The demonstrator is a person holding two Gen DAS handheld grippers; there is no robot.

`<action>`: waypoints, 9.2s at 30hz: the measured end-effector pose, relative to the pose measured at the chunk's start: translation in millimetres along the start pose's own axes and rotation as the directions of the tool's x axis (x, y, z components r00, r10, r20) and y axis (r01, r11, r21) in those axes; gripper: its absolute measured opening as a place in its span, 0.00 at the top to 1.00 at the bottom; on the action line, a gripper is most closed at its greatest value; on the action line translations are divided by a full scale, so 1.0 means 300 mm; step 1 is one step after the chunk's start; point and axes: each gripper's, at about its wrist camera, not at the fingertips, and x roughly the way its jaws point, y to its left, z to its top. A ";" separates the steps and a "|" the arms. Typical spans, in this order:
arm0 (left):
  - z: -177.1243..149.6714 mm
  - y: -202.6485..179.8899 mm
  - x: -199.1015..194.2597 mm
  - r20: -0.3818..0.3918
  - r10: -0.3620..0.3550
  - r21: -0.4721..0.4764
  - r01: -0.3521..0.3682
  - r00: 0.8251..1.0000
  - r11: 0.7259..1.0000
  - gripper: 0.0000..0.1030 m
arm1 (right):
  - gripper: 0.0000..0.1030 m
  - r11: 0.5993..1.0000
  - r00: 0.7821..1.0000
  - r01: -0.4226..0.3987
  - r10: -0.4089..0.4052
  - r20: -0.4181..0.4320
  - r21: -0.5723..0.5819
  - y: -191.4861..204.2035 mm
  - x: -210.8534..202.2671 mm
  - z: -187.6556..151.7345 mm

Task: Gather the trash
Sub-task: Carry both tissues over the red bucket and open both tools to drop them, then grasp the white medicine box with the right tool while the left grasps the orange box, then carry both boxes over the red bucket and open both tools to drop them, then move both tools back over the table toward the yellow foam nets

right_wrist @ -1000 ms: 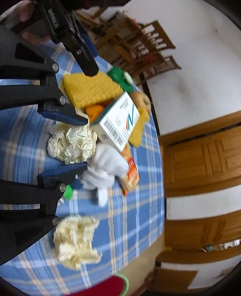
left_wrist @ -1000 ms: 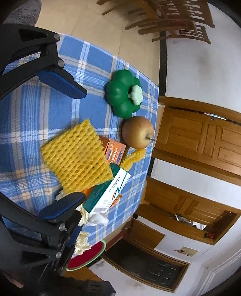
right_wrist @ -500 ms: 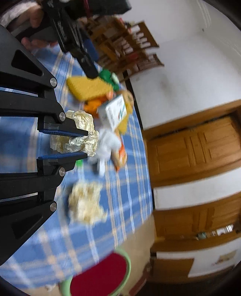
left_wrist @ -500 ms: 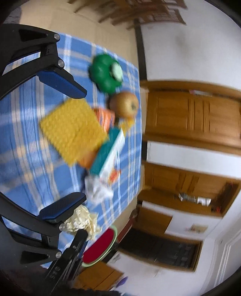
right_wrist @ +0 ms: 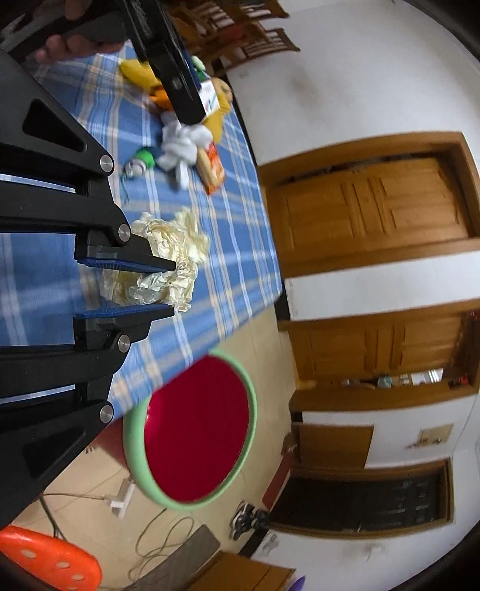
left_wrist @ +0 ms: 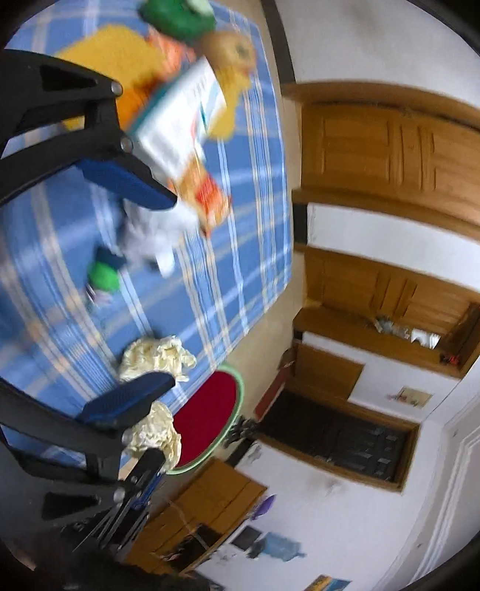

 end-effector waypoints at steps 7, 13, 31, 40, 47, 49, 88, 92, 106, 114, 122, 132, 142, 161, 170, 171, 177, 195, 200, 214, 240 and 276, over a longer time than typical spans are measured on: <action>0.007 -0.132 0.205 -0.170 -0.122 -0.009 0.122 0.978 0.992 0.28 | 0.84 0.995 0.996 0.084 -0.085 0.016 0.054 -0.132 -0.039 -0.002; -0.028 -0.197 0.320 -0.271 -0.089 0.010 0.095 0.958 0.995 0.66 | 0.84 0.987 0.991 0.132 -0.133 0.010 0.089 -0.232 -0.049 -0.020; 0.127 -0.490 0.404 -0.234 -0.158 0.136 0.193 0.959 0.972 0.75 | 0.84 0.965 0.963 0.236 -0.248 0.106 0.116 -0.426 -0.080 0.104; 0.210 -0.604 0.512 -0.188 -0.146 0.220 0.187 0.971 0.957 0.28 | 0.42 0.956 0.940 0.287 -0.292 0.179 0.055 -0.524 -0.024 0.217; 0.211 -0.583 0.504 -0.175 -0.130 0.230 0.169 0.976 0.959 0.21 | 0.40 0.971 0.962 0.206 -0.224 0.158 0.120 -0.557 0.020 0.211; 0.195 -0.585 0.496 -0.177 -0.119 0.241 0.161 0.977 0.957 0.21 | 0.40 0.972 0.969 0.184 -0.204 0.142 0.144 -0.559 0.030 0.193; 0.017 0.041 -0.093 -0.123 0.124 -0.033 -0.129 0.985 0.991 0.21 | 0.39 0.996 0.999 -0.044 0.044 0.001 0.081 -0.032 -0.014 0.132; -0.030 0.234 -0.217 -0.103 0.215 -0.161 -0.230 0.971 0.960 0.18 | 0.39 0.987 0.988 -0.150 0.151 -0.019 0.054 0.111 0.063 0.164; -0.133 0.609 -0.337 -0.093 0.235 -0.415 -0.252 0.968 0.874 0.06 | 0.28 0.900 0.904 -0.407 0.371 -0.214 -0.159 0.518 0.184 0.130; -0.127 0.630 -0.300 -0.104 0.208 -0.375 -0.232 0.973 0.898 0.06 | 0.26 0.842 0.863 -0.472 0.382 -0.329 -0.261 0.703 0.372 0.154; -0.049 0.668 -0.271 -0.070 0.186 -0.411 -0.198 0.980 0.890 0.06 | 0.44 0.826 0.816 -0.529 0.431 -0.385 -0.197 0.658 0.468 0.104; 0.051 0.538 -0.049 -0.172 0.177 -0.172 -0.206 0.969 0.963 0.26 | 0.44 0.894 0.905 -0.407 0.368 -0.212 -0.189 0.516 0.307 0.054; -0.020 0.565 -0.003 -0.216 0.183 -0.199 -0.227 0.959 0.953 0.51 | 0.44 0.922 0.915 -0.372 0.343 -0.215 -0.112 0.432 0.314 0.066; -0.057 0.474 -0.324 -0.057 0.200 -0.248 -0.208 0.978 0.946 0.52 | 0.44 0.909 0.926 -0.373 0.353 -0.131 -0.184 0.464 0.063 0.107; -0.080 0.362 -0.336 -0.045 0.143 -0.207 -0.149 0.989 0.967 0.52 | 0.44 0.906 0.929 -0.368 0.348 -0.128 -0.207 0.443 -0.006 0.060; -0.075 0.347 -0.326 -0.047 0.133 -0.200 -0.139 0.990 0.970 0.52 | 0.44 0.909 0.931 -0.363 0.344 -0.124 -0.206 0.434 -0.012 0.058; -0.044 0.237 -0.244 -0.061 0.062 -0.153 -0.071 0.996 0.986 0.52 | 0.44 0.934 0.955 -0.297 0.285 -0.088 -0.198 0.339 -0.044 0.063; -0.033 -0.350 0.062 -0.212 -0.196 0.085 0.218 0.957 0.972 0.52 | 0.44 0.995 0.997 0.073 -0.074 0.001 0.070 -0.273 -0.241 0.052; -0.044 -0.381 0.102 -0.237 -0.197 0.098 0.225 0.951 0.969 0.52 | 0.44 0.989 0.995 0.102 -0.102 -0.013 0.108 -0.346 -0.245 0.031; 0.092 -0.455 0.291 -0.243 -0.207 0.092 0.235 0.948 0.968 0.52 | 0.44 0.992 0.997 0.069 -0.066 -0.035 0.101 -0.443 -0.041 0.093; 0.197 -0.572 0.584 -0.222 -0.129 0.218 0.178 0.966 0.960 0.16 | 0.27 0.978 0.983 0.167 -0.156 -0.096 0.124 -0.662 0.273 0.205; -0.001 -0.368 -0.057 -0.155 -0.147 0.130 0.167 0.977 0.977 0.16 | 0.27 0.955 0.959 0.256 -0.233 -0.160 0.147 -0.354 -0.247 0.098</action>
